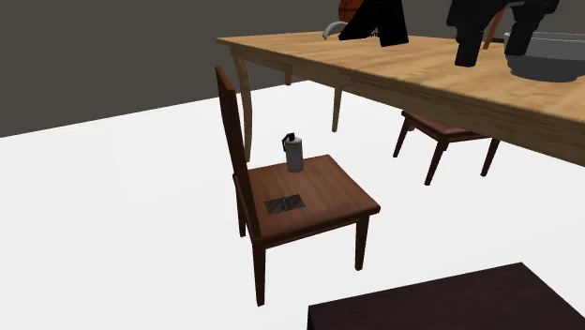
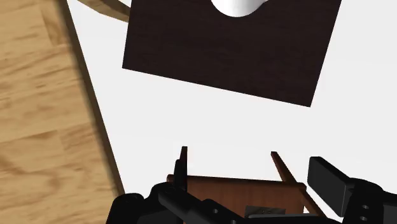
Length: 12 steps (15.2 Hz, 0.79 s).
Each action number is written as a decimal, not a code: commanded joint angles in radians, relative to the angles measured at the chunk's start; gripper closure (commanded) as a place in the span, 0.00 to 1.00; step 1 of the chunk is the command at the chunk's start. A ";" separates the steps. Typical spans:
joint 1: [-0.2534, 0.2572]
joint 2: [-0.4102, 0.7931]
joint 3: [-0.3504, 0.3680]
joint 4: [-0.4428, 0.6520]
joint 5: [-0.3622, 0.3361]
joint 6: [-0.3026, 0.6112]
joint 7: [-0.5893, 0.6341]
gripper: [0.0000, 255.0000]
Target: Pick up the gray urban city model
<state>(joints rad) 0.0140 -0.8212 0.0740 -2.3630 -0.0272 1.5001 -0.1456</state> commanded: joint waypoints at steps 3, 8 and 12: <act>0.004 0.037 0.015 -0.030 0.014 0.065 0.020 0.00; 0.012 0.153 0.053 -0.080 0.043 0.231 0.066 0.00; 0.017 0.270 0.084 -0.096 0.060 0.362 0.103 0.00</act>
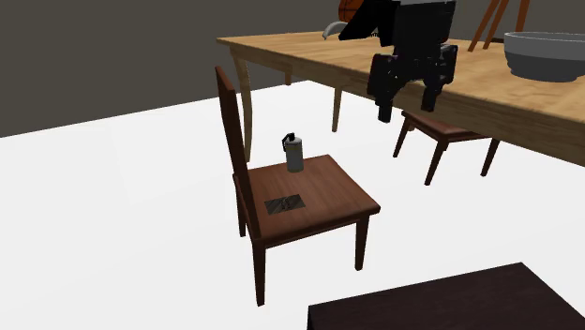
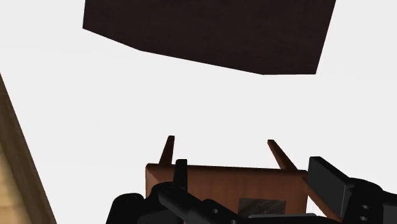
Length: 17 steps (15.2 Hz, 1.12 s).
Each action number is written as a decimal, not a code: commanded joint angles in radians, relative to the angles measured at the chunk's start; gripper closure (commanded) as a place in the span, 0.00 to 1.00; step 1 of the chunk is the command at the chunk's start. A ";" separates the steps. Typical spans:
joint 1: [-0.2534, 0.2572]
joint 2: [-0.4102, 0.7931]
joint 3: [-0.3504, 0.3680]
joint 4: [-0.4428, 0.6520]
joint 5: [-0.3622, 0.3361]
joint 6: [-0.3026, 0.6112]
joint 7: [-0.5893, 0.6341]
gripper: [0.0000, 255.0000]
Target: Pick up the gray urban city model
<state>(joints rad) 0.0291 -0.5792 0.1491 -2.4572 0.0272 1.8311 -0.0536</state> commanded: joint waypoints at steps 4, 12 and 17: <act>0.004 0.162 0.040 0.006 0.012 0.157 0.049 0.00; 0.005 0.465 0.094 0.090 -0.016 0.373 0.137 0.00; 0.015 0.665 0.109 0.186 -0.065 0.472 0.202 0.00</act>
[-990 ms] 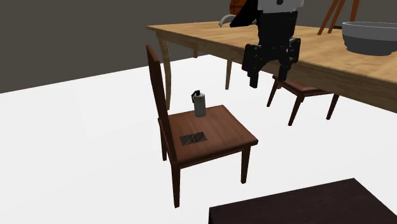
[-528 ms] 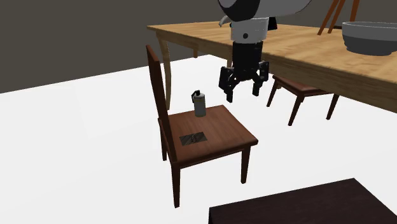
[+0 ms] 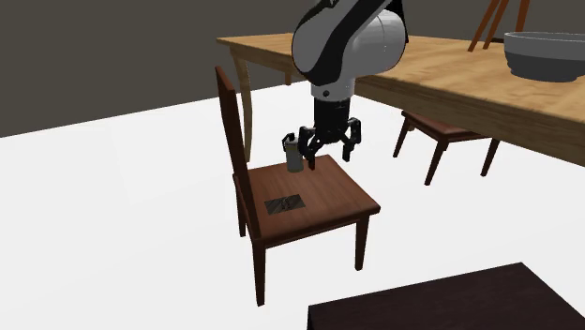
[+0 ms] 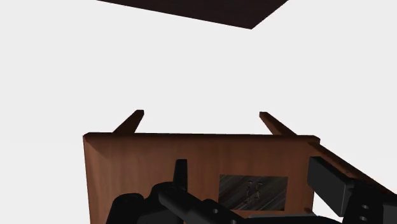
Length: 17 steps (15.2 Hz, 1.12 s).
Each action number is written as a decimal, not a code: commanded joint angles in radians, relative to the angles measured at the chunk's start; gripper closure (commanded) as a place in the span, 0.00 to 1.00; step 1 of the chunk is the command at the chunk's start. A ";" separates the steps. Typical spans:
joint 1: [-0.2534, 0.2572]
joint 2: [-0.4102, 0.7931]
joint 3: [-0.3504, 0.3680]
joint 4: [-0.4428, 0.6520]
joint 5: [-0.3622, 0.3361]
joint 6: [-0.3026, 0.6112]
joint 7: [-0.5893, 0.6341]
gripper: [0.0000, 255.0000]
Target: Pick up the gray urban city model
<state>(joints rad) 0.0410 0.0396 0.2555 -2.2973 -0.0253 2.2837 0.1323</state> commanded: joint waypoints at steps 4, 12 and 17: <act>0.024 0.208 0.000 0.126 -0.058 0.076 0.067 0.00; 0.088 0.525 -0.029 0.389 -0.122 0.127 0.136 0.00; 0.124 0.694 -0.046 0.557 -0.139 0.129 0.154 0.00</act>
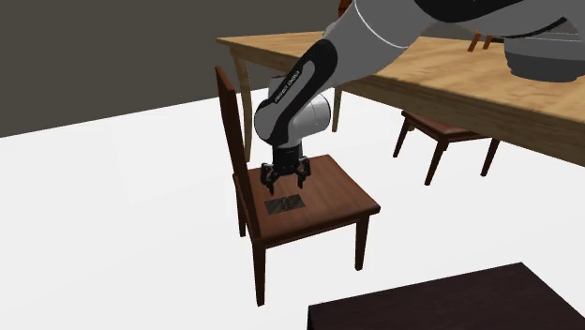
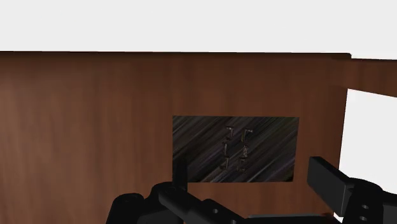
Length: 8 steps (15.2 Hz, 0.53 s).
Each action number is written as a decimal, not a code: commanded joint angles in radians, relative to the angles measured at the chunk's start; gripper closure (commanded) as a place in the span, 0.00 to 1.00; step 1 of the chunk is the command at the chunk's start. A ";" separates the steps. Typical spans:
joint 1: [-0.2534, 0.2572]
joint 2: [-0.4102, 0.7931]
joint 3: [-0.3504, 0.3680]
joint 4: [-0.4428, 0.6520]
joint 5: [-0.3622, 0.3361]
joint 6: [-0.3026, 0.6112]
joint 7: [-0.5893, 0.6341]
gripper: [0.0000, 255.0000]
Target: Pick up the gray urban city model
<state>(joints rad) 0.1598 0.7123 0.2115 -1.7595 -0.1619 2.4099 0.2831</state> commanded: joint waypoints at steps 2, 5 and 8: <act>0.008 0.043 -0.006 0.026 -0.006 0.018 0.005 0.00; 0.013 0.076 -0.012 0.036 -0.012 0.040 0.007 0.00; 0.015 0.093 -0.016 0.043 -0.014 0.052 0.008 0.00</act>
<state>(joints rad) 0.1746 0.8016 0.1966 -1.7180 -0.1757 2.4580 0.2909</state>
